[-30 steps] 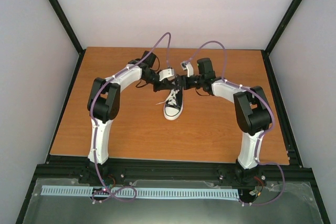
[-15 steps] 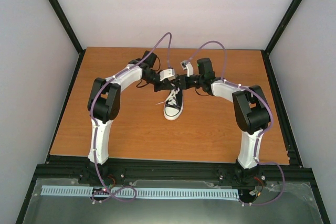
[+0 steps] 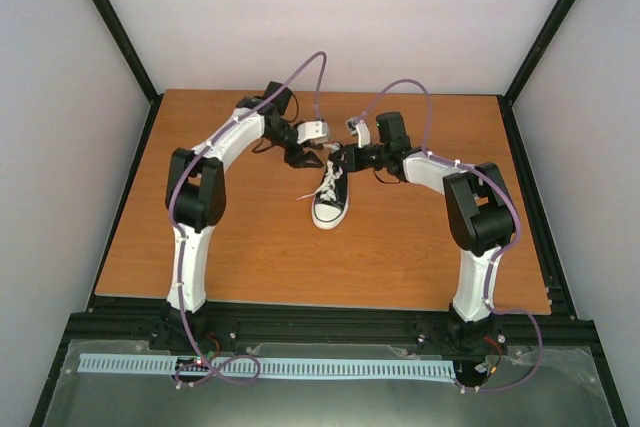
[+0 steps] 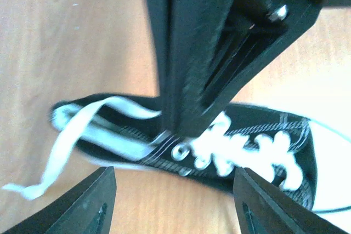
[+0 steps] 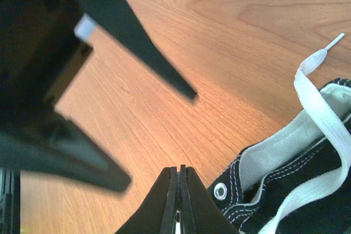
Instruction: Tie the shoes
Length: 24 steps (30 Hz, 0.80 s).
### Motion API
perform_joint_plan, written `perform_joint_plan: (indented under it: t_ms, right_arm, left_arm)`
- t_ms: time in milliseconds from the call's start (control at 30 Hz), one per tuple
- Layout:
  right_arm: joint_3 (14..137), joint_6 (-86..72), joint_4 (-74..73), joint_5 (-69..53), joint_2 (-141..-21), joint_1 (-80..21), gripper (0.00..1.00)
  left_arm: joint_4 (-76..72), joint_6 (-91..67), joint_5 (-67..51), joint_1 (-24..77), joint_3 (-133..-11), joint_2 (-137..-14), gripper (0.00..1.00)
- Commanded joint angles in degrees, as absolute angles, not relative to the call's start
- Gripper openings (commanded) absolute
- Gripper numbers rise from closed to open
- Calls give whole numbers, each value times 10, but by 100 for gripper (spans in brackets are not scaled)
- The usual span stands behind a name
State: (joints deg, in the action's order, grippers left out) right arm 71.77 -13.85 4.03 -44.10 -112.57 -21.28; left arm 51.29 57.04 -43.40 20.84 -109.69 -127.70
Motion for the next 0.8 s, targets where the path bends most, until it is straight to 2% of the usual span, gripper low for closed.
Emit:
perform_joint_plan:
  t_ms: [0, 100, 167, 333, 600, 667, 700, 733, 767]
  right_arm:
    - [729, -120, 30, -437, -1111, -210, 3]
    - [731, -124, 33, -439, -1113, -210, 3]
    - [731, -126, 36, -441, -1115, -211, 3]
    - [733, -125, 31, -439, -1117, -210, 3]
    - [732, -120, 25, -436, -1115, -210, 3]
    - [733, -117, 22, -435, -1114, -210, 3]
    - [733, -117, 21, -436, -1114, -210, 3]
    - [734, -116, 20, -435, -1113, -209, 3]
    - [735, -116, 20, -435, -1114, -209, 3]
  left_arm:
    - [536, 680, -361, 172, -1142, -1288, 62]
    - [428, 660, -250, 176, -1162, -1326, 62]
    - [417, 656, -222, 179, -1202, -1365, 64]
    - [407, 669, -241, 188, -1254, -1422, 73]
    - [402, 664, -251, 215, -1297, -1460, 72]
    - [392, 646, -248, 217, -1298, -1463, 68]
    - [392, 640, -249, 217, -1298, -1464, 62]
    - [397, 638, -247, 217, -1298, -1464, 54]
    - [404, 641, -246, 217, -1298, -1464, 39]
